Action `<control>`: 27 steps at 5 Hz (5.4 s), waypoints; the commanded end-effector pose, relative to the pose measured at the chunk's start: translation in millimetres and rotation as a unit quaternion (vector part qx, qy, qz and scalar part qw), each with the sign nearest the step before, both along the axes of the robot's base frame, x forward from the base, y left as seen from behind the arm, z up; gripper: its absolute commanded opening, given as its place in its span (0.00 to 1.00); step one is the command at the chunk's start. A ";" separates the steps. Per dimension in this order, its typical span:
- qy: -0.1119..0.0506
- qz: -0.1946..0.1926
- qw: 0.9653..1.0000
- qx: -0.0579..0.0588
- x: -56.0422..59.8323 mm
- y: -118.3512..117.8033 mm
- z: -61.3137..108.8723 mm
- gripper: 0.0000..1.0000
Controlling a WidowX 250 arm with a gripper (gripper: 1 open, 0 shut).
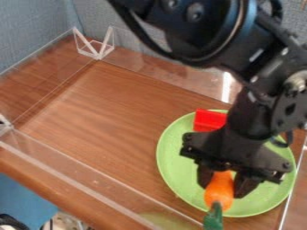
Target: Put the carrot on the green plate
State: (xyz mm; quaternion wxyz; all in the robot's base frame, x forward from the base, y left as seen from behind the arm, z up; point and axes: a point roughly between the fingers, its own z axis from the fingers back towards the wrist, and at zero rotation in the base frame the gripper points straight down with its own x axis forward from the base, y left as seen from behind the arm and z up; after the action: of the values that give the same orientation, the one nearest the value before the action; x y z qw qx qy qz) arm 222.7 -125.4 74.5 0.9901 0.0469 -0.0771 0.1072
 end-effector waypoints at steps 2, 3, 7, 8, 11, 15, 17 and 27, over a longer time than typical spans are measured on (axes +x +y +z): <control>0.001 -0.014 1.000 -0.004 7.7 -11.8 7.0 0.00; 0.009 -0.077 0.997 -0.001 5.2 -4.6 -0.3 0.00; 0.021 -0.106 0.994 0.004 -7.9 7.8 -19.8 1.00; -0.001 -0.094 0.995 0.015 -4.4 4.6 25.0 1.00; -0.079 -0.071 0.994 0.013 -12.3 -4.5 109.4 1.00; -0.147 -0.111 0.983 0.016 -17.0 -14.9 103.8 1.00; -0.177 -0.149 0.973 0.021 -17.1 -23.9 103.6 1.00; -0.134 -0.258 0.954 0.067 12.4 -28.4 111.1 1.00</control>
State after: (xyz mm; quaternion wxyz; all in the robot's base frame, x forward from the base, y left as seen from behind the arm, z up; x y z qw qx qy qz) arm 231.9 -152.5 169.6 0.9622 0.0894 -0.2029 -0.1580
